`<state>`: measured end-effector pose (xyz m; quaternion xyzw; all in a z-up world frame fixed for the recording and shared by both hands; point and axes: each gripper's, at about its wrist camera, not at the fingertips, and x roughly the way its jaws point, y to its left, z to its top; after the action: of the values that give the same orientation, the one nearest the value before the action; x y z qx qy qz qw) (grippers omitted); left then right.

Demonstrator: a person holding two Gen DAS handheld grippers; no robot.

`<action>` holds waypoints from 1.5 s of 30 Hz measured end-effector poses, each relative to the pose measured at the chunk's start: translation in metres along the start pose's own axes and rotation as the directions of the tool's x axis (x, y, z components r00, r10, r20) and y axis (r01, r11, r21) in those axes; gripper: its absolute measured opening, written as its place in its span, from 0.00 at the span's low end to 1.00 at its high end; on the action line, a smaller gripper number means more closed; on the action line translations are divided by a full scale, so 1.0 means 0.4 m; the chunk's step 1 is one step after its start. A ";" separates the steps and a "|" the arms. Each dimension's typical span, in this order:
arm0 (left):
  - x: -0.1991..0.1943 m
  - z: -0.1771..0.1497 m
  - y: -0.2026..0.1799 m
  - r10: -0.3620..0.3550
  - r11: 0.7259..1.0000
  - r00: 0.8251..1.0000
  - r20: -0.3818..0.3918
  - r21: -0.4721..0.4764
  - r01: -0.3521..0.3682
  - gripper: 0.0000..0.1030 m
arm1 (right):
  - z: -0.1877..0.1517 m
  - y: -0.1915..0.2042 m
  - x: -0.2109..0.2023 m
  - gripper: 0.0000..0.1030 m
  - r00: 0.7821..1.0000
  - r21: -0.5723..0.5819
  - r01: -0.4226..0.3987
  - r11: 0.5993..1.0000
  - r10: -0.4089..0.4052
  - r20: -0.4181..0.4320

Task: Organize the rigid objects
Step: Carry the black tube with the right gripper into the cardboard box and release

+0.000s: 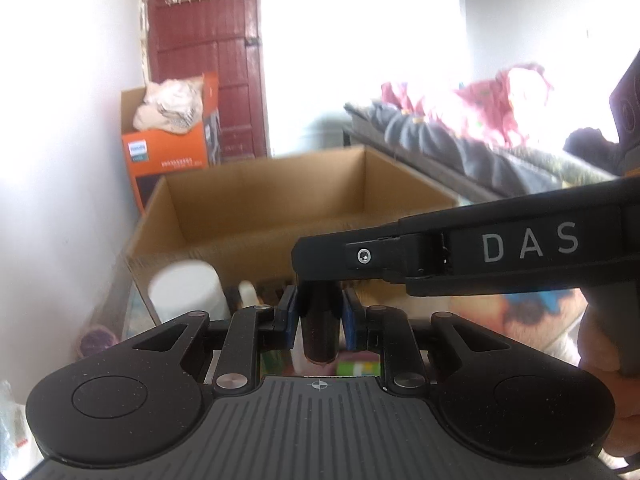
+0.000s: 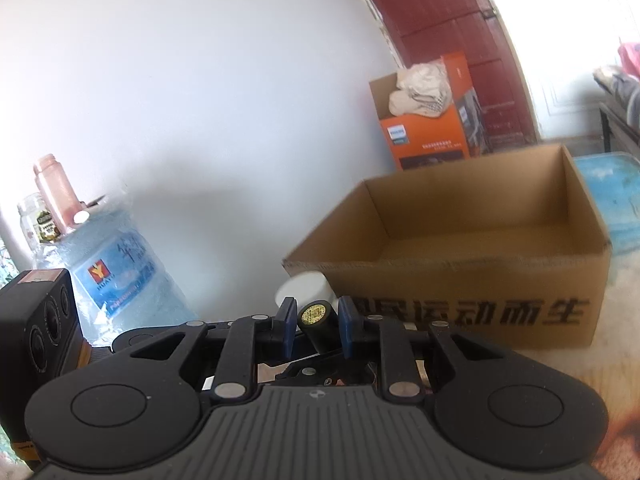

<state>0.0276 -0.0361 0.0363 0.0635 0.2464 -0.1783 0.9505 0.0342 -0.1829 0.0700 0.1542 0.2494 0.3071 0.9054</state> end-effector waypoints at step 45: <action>0.494 0.280 0.252 0.163 0.985 0.880 -0.445 0.024 -0.171 0.49 | 0.247 -0.467 0.769 0.24 0.868 0.524 0.211 0.825 0.089 -0.489</action>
<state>0.2759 -0.0267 0.0400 0.1162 0.4525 -0.0745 0.8810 0.3889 -0.1431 -0.0388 0.3215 0.5560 0.2186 0.7346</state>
